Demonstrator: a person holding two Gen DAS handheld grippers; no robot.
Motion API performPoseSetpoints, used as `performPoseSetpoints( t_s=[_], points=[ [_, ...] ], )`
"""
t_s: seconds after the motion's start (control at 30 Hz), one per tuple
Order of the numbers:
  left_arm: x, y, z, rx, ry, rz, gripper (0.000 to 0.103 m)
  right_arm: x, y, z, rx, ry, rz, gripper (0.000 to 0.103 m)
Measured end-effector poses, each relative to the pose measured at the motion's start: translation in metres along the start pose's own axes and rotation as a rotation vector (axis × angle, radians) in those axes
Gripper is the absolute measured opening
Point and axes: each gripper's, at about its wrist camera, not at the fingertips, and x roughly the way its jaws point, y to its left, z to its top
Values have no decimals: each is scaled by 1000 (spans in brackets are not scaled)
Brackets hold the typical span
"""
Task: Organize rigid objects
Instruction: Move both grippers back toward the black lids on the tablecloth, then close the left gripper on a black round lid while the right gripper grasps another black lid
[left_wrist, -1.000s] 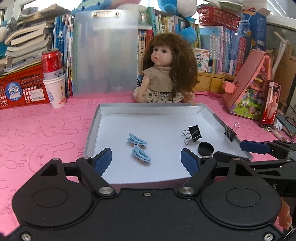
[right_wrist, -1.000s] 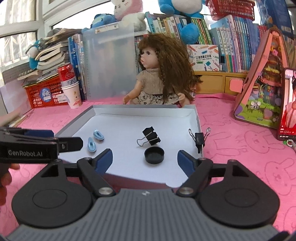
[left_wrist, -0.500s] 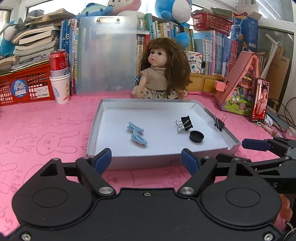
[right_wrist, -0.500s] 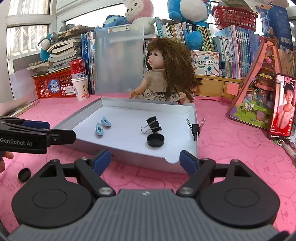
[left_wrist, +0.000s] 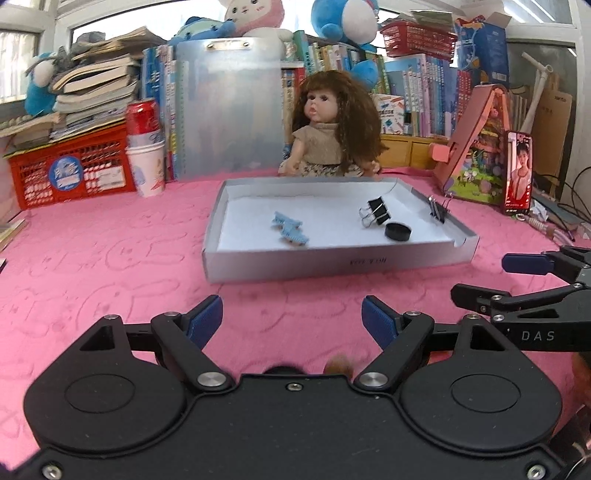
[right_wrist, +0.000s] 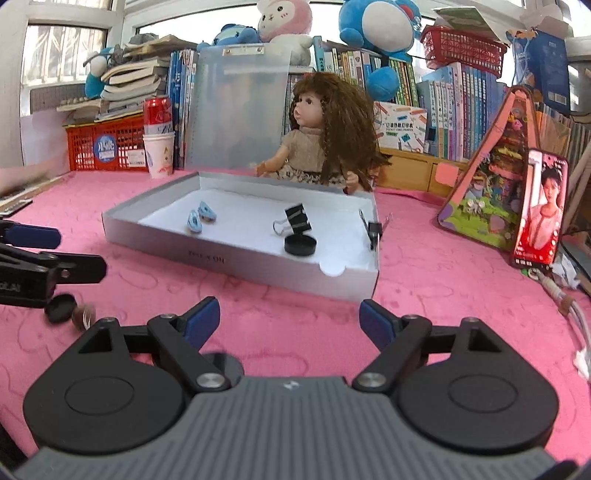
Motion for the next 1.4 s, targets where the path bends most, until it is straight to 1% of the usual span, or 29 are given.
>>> performPoseSetpoints(
  t_s=[0.17,0.33,0.43,0.47,0.63,0.7,0.87,0.97,1.17,1.27,1.4],
  points=[
    [-12,5,-18,-12,-12,64,80,-9,5,-13,13,10,-23,89],
    [-17,9,-28,-16,-5,89,78,-13,9,-19,29,5,-45,90],
    [-21,11,-33,-23,1,100,68,-15,9,-21,36,0,-54,90],
    [-23,11,-34,-25,2,101,63,-15,9,-21,34,-1,-57,90],
    [-34,7,-37,-10,-9,90,55,-23,11,-24,23,-5,-44,90],
    [-36,5,-38,-5,-3,83,48,-25,13,-26,17,-5,-29,90],
    [-36,1,-41,-3,17,65,42,-23,19,-29,-1,6,-25,90],
    [-33,1,-42,-5,34,59,34,-19,21,-31,0,21,-27,90],
    [-27,-1,-42,5,35,53,33,-17,22,-33,16,16,-23,90],
    [-21,-1,-42,-12,50,46,33,-16,23,-33,23,14,-21,90],
    [-17,-2,-42,-1,38,56,34,-15,25,-33,26,11,-15,90]
  ],
)
